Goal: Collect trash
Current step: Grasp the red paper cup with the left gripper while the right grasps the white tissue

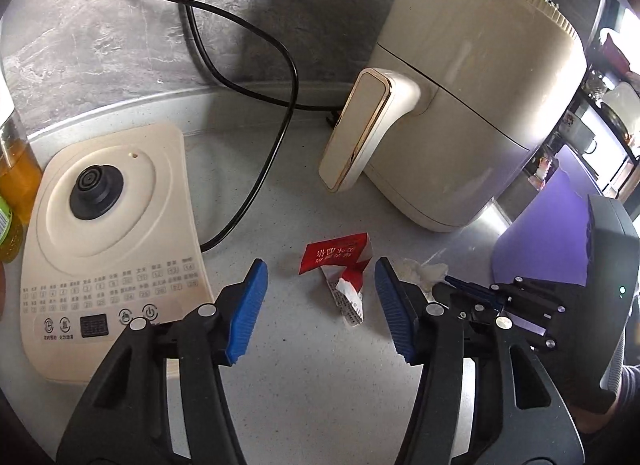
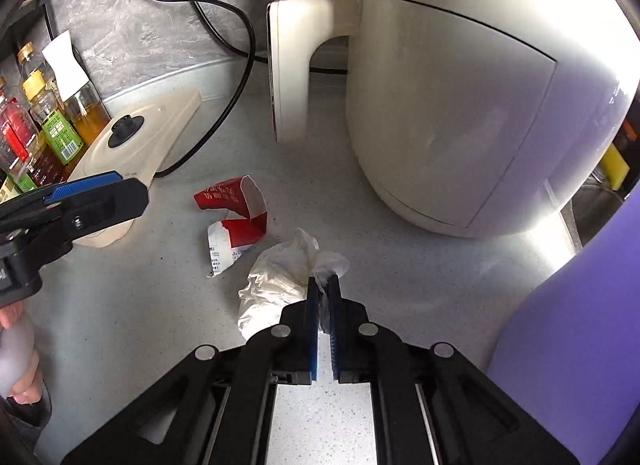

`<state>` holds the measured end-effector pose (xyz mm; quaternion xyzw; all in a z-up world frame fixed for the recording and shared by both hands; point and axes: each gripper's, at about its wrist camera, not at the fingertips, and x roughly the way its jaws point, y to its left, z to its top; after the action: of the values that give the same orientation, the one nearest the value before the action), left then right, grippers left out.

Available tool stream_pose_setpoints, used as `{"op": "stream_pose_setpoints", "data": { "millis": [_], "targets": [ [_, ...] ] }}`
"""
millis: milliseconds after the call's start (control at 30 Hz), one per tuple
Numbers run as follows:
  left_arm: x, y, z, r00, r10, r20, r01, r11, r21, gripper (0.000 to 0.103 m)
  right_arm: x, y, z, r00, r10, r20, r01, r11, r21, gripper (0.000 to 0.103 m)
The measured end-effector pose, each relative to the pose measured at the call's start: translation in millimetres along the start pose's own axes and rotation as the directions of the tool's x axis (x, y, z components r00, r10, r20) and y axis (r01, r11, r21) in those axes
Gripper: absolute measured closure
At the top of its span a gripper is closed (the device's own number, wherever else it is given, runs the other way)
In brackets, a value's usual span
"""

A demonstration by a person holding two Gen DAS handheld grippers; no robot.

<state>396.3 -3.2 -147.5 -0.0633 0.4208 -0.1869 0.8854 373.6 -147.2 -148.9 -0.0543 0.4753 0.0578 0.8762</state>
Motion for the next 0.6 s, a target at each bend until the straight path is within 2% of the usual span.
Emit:
{"op": "stream_pose_setpoints", "data": {
  "millis": [167,333,567,600],
  "targets": [
    [19,-5,8,1.0,-0.013,-0.021,0.013,1.0,0.01,0.047,-2,2,-2,0.997,-0.071,0.026,0.072,0.997,-0.032,0.098],
    [39,-10,14,0.999,-0.035,-0.037,0.035,0.999,-0.004,0.047,1,-8,4,0.996,-0.087,0.03,0.088,0.996,-0.007,0.098],
    [72,-10,20,0.996,-0.031,-0.078,0.028,0.999,-0.032,0.047,6,-20,12,0.995,-0.089,0.037,0.089,0.996,0.021,0.098],
    [75,-9,21,0.996,-0.031,-0.084,0.028,0.999,-0.037,0.051,5,-21,12,0.996,-0.08,0.039,0.079,0.997,0.023,0.098]
  ]
}}
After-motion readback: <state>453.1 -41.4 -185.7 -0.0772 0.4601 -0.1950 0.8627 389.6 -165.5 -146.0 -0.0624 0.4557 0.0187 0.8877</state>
